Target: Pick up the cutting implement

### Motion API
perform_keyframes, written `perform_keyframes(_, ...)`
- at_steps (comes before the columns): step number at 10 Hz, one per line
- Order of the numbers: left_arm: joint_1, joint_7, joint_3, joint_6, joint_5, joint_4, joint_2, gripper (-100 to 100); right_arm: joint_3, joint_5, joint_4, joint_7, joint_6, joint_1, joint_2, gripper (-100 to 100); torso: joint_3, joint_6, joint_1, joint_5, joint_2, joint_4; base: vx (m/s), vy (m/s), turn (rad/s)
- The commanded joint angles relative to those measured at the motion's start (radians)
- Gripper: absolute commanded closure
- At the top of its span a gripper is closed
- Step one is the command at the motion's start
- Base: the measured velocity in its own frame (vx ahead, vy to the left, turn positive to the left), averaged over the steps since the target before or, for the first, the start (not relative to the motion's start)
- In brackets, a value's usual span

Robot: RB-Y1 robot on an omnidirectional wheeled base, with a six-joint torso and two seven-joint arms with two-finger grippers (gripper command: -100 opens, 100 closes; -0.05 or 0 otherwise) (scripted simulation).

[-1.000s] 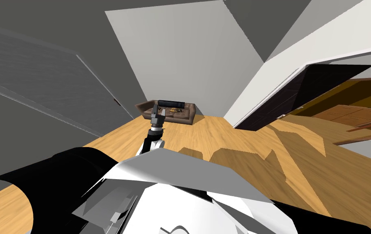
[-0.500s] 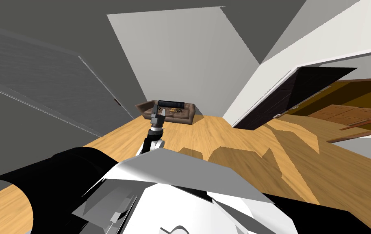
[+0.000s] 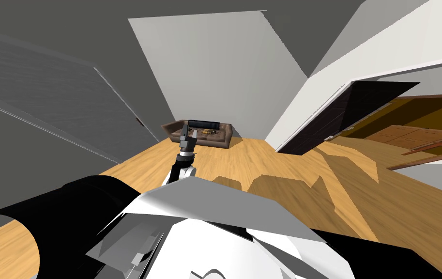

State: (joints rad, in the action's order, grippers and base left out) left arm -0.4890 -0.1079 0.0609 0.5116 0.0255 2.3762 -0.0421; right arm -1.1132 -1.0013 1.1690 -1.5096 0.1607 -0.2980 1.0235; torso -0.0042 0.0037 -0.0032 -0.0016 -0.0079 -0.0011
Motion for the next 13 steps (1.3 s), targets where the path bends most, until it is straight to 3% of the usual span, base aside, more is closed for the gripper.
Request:
perform_keyframes(1,0.0,0.0,0.0,0.0,0.0,0.0,0.0,0,0.0,0.0,0.0,0.0,0.0,0.0,0.0,100,0.0,0.0,0.0,0.0,0.0,0.0,0.0,0.0,0.0)
perform_keyframes(2,0.0,0.0,0.0,0.0,0.0,0.0,0.0,0,0.0,0.0,0.0,0.0,0.0,0.0,0.0,100,0.0,0.0,0.0,0.0,0.0,0.0,0.0,0.0,0.0)
perform_keyframes(3,0.0,0.0,0.0,0.0,0.0,0.0,0.0,0,0.0,0.0,0.0,0.0,0.0,0.0,0.0,0,0.0,0.0,0.0,0.0,0.0,0.0,0.0,0.0,0.0)
perform_keyframes(4,0.0,0.0,0.0,0.0,0.0,0.0,0.0,0,0.004,0.015,-0.006,0.005,-0.028,-0.032,-0.002,100,0.0,0.0,0.0,0.0,0.0,0.0,0.049,-0.001,0.038)
perform_keyframes(13,0.0,0.0,0.0,0.0,0.0,0.0,0.0,0,-0.033,0.048,-0.079,0.026,-0.232,-0.193,-0.014,100,-0.003,-0.001,0.0,0.0,-0.005,-0.001,0.09,0.005,0.038)
